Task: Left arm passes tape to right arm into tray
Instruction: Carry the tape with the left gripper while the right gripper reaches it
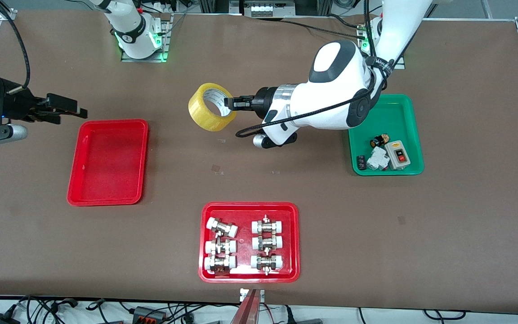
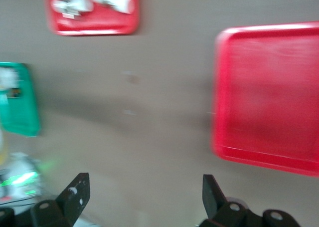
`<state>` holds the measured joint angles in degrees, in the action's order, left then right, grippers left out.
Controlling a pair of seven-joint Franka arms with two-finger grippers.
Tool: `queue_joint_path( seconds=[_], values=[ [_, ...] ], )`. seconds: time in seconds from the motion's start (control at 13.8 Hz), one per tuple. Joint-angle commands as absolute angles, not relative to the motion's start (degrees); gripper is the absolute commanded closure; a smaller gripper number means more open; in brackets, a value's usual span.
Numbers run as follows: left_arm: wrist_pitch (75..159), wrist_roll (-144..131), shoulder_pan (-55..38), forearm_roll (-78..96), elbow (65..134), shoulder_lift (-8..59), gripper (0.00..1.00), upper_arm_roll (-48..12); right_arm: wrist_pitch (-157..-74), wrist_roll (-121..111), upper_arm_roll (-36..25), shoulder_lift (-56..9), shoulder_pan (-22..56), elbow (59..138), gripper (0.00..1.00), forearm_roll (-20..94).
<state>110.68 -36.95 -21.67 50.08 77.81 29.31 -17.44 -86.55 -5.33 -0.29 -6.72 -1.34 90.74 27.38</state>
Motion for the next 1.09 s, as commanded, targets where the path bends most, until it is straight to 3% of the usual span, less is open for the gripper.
queue_joint_path(
  seconds=[0.0,0.29,0.8,1.01],
  values=[
    [110.4,-38.1,-21.4,51.2,75.8,29.5,1.0,-17.3,-86.3,-6.2,-0.2,-7.4,0.2,89.4,0.0,41.6],
    [110.2,-38.2,-20.8,51.2,75.8,29.4,1.0,-17.2,-94.5,-6.3,-0.2,-11.3,7.3,88.8,0.0,51.4],
    [110.1,-38.1,-20.7,51.2,75.8,29.4,1.0,-17.2,-105.5,-5.7,-0.2,-15.1,18.9,86.5,0.0,51.4],
    [110.1,-37.7,-20.7,51.2,75.8,29.3,1.0,-17.2,-105.9,-6.0,-0.3,-15.7,19.6,86.5,0.0,51.0]
  ],
)
